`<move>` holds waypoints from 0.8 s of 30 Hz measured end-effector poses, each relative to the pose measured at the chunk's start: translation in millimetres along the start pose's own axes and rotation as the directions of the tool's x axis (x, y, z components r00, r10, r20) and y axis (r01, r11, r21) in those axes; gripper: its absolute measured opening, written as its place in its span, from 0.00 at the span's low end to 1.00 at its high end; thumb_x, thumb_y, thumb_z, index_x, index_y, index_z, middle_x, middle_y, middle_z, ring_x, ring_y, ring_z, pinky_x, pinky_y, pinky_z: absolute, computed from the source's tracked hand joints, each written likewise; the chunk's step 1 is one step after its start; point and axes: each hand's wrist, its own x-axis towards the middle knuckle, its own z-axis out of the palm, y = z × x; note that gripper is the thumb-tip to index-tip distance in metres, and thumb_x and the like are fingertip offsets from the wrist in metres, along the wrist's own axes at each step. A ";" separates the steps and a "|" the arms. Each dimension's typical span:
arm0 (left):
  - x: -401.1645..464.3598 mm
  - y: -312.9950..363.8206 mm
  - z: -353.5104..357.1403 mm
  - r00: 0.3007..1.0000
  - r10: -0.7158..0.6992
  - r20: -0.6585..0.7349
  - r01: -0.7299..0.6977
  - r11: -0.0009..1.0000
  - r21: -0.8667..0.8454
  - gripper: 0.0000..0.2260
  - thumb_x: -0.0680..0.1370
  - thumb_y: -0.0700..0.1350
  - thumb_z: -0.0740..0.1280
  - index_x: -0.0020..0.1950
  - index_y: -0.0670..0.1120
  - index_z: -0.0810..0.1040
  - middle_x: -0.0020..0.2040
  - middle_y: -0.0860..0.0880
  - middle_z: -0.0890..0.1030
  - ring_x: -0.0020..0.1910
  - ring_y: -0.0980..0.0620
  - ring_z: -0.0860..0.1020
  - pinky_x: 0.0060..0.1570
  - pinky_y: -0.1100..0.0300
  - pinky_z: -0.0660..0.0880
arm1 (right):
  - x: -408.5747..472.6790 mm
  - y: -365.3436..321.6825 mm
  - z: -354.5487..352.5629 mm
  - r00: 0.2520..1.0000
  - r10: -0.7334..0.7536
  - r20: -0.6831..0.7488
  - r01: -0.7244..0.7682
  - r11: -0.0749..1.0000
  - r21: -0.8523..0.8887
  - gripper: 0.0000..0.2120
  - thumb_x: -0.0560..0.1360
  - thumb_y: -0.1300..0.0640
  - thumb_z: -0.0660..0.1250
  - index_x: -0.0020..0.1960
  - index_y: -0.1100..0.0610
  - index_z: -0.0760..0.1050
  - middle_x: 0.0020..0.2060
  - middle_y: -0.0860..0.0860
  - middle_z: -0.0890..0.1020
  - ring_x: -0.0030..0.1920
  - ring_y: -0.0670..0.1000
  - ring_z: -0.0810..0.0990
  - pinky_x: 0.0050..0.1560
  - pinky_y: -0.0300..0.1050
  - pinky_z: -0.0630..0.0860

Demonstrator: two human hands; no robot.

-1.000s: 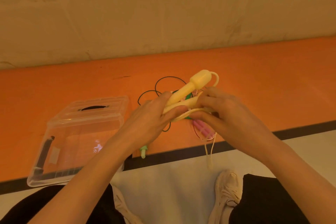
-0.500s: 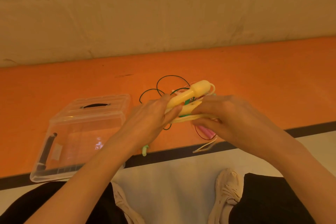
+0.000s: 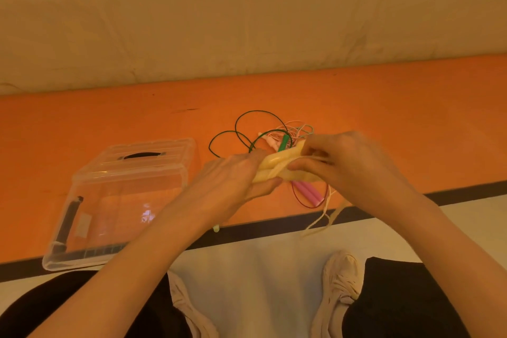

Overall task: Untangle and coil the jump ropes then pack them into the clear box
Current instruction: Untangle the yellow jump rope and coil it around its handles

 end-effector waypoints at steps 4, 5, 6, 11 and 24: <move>0.0 -18.1 -6.7 0.997 -0.069 -0.033 0.069 0.998 -0.010 0.22 0.78 0.64 0.52 0.62 0.50 0.70 0.36 0.58 0.65 0.40 0.51 0.70 0.39 0.54 0.66 | -3.7 11.1 -26.6 0.999 -0.021 0.028 0.020 0.998 0.052 0.06 0.67 0.47 0.74 0.42 0.44 0.80 0.27 0.41 0.76 0.29 0.43 0.74 0.29 0.38 0.67; -0.7 -21.5 -6.6 0.996 -0.078 -0.047 0.077 0.997 -0.010 0.23 0.77 0.64 0.51 0.62 0.50 0.70 0.36 0.58 0.66 0.38 0.51 0.70 0.40 0.54 0.66 | -6.2 12.1 -32.3 0.998 -0.038 0.053 0.032 0.994 0.104 0.06 0.68 0.51 0.75 0.43 0.44 0.82 0.27 0.42 0.78 0.29 0.43 0.75 0.28 0.35 0.66; -1.5 -22.3 -5.9 0.995 -0.081 -0.053 0.080 0.997 -0.007 0.23 0.78 0.64 0.52 0.62 0.50 0.70 0.37 0.58 0.66 0.37 0.53 0.69 0.40 0.55 0.65 | -8.4 12.6 -36.7 0.997 -0.046 0.065 0.035 0.987 0.154 0.06 0.68 0.53 0.75 0.44 0.45 0.83 0.27 0.42 0.79 0.29 0.42 0.76 0.29 0.33 0.67; -5.4 -12.0 -6.6 1.000 0.002 0.002 -0.002 1.000 -0.010 0.17 0.80 0.61 0.54 0.63 0.53 0.70 0.36 0.56 0.69 0.40 0.52 0.71 0.35 0.58 0.66 | -5.0 11.1 -52.0 0.973 -0.063 -0.223 0.079 0.995 0.061 0.14 0.66 0.37 0.70 0.40 0.47 0.83 0.28 0.46 0.80 0.29 0.47 0.76 0.31 0.48 0.72; -23.3 1.6 2.1 0.976 0.193 -0.096 -0.193 0.981 0.007 0.21 0.76 0.67 0.42 0.51 0.55 0.67 0.42 0.55 0.77 0.35 0.50 0.76 0.50 0.42 0.75 | 60.8 2.7 -13.2 0.956 0.010 -0.295 0.064 0.968 0.241 0.12 0.59 0.37 0.76 0.33 0.43 0.80 0.29 0.47 0.80 0.32 0.47 0.73 0.33 0.46 0.67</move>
